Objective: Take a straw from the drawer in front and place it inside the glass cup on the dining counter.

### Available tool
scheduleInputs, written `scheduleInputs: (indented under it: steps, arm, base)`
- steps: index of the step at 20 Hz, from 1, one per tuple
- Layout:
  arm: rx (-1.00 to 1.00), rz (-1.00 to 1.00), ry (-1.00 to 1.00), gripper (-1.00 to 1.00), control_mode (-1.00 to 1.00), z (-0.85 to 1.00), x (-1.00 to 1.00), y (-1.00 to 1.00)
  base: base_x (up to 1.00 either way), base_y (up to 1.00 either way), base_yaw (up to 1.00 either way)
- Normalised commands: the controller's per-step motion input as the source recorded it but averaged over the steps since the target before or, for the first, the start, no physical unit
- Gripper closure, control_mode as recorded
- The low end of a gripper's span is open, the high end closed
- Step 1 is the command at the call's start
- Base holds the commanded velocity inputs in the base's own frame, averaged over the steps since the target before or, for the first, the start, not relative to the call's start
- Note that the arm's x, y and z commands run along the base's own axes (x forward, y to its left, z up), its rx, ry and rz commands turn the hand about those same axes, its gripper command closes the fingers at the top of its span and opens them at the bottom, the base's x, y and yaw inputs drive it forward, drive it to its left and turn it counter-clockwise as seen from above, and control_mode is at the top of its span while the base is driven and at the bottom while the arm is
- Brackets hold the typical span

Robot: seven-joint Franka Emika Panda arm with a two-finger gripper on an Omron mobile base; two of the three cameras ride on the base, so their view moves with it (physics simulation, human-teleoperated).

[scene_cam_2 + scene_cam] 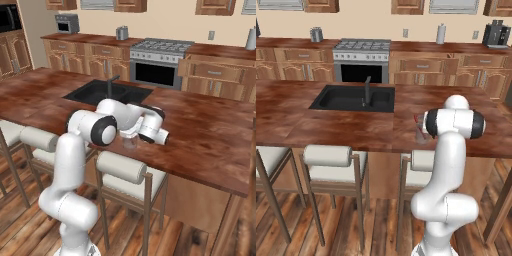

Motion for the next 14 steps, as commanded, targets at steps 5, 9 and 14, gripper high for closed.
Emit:
scheduleInputs:
  steps: [5,9,14]
  arm:
    - [0.0,0.0,0.0,-1.0,-1.0,0.34,-0.02,-0.1]
    - [0.0,0.0,0.0,-1.0,-1.0,0.63,-0.09,-0.12]
    - [0.0,-0.04,0.0,-1.0,-1.0,0.63,-0.38,-0.17]
  base:
    - [0.0,0.0,0.0]
    - [0.0,0.0,0.0]
    - [0.0,0.0,0.0]
